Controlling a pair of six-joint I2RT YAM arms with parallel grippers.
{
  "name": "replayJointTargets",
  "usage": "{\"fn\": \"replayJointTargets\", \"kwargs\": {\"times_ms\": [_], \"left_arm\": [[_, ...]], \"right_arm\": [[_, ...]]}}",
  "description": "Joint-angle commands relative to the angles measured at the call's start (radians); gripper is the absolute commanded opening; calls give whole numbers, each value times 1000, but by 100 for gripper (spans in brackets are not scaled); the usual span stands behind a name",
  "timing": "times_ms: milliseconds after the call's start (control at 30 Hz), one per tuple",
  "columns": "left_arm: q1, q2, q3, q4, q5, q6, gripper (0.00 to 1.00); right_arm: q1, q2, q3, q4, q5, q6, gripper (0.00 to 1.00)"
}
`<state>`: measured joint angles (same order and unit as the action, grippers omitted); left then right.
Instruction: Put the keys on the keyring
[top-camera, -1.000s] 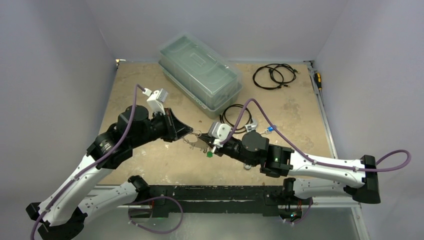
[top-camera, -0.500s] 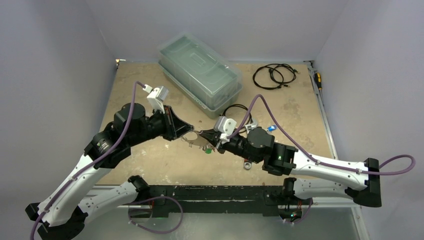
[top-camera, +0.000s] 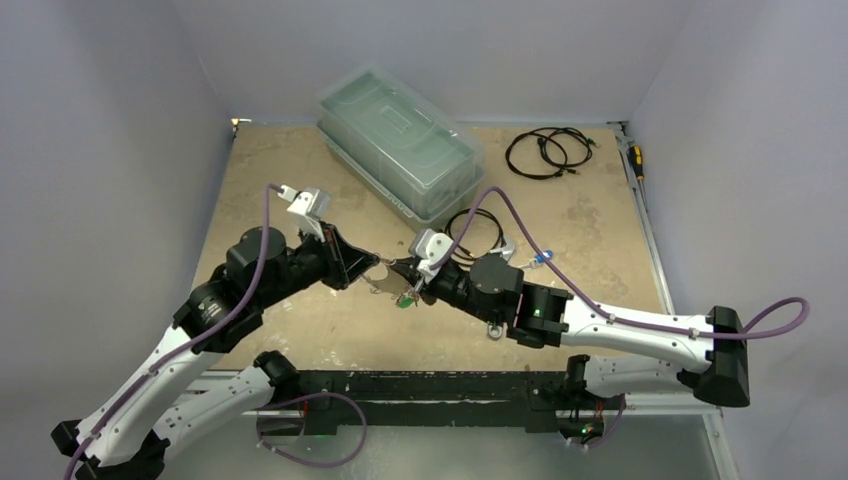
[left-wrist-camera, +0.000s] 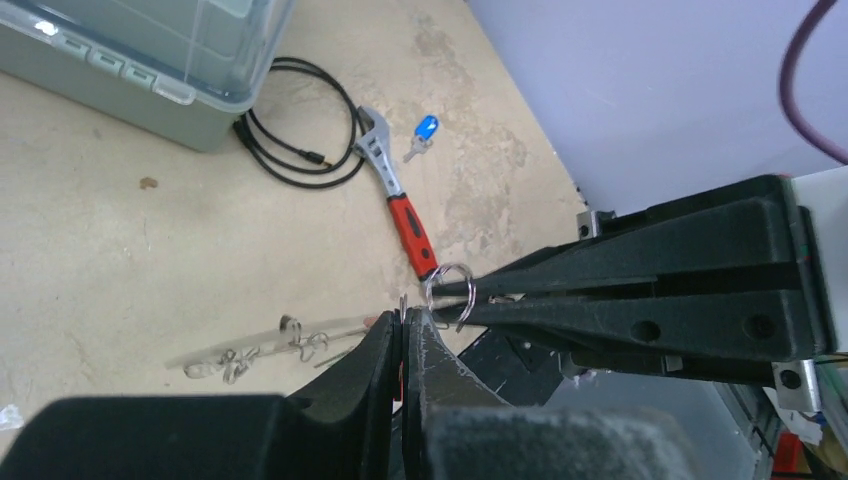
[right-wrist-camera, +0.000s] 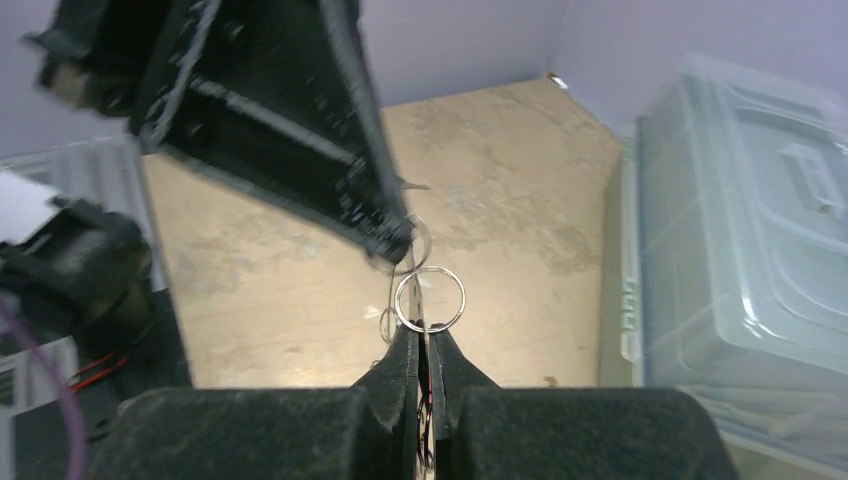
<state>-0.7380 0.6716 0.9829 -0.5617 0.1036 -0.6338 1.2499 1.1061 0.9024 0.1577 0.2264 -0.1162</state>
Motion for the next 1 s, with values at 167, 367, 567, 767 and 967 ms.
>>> {"fn": "replayJointTargets", "kwargs": {"times_ms": [167,367,567,767,967], "left_arm": [[1,71,5,-51,-27,-21,0],[2,34,-62,19,-43,-14,0],[1,87,2,-62,-12,-45,0],[2,158,90,-164,68,-126,0],[2,208,136,-176,217,-222,0]], "right_arm": [[-38,81,58,43,331,-118,0],[-38,75,33,36,281,-135,0],[-38,23,-18,13,162,-199,0],[-38,0,-56,52,138,-215,0],[-38,-32,-74,36,78,-218,0]]}}
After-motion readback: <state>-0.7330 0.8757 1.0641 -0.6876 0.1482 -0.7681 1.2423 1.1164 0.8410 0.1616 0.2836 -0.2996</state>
